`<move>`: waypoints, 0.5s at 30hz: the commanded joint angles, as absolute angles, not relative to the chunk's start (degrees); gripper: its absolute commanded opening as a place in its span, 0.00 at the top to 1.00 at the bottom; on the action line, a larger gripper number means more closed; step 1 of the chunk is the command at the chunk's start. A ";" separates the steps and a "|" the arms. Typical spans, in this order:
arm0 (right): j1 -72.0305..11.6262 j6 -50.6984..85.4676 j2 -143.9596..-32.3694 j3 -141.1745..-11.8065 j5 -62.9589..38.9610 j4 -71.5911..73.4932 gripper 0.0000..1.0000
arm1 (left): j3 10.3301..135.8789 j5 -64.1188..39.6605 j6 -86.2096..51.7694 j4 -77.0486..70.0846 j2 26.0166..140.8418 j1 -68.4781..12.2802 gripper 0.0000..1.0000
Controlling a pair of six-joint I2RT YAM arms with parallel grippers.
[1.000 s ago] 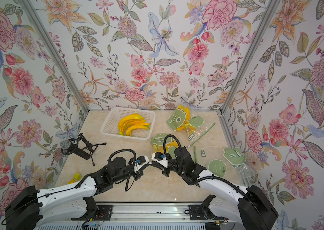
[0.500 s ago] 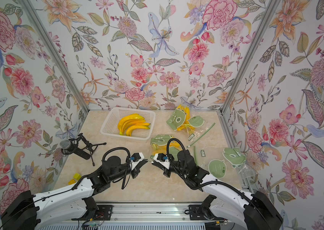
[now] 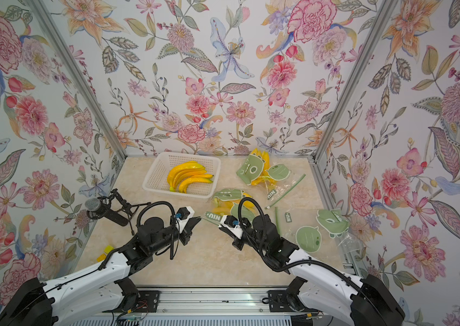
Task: Open the zip-top bag and take out the banana
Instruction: Unzip the zipper on the zipper food storage bag.
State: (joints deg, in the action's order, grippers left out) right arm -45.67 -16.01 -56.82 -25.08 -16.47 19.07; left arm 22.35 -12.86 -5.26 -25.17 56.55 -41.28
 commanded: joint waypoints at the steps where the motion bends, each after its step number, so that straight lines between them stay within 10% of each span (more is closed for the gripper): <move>1: -46.10 -15.09 -55.16 -23.17 -12.61 14.53 1.00 | 21.60 -4.40 -8.32 -27.72 56.43 -37.19 1.00; 15: -51.03 -12.15 -50.50 -21.29 -1.32 10.14 1.00 | 23.26 -1.85 -14.13 -30.16 60.23 -27.83 1.00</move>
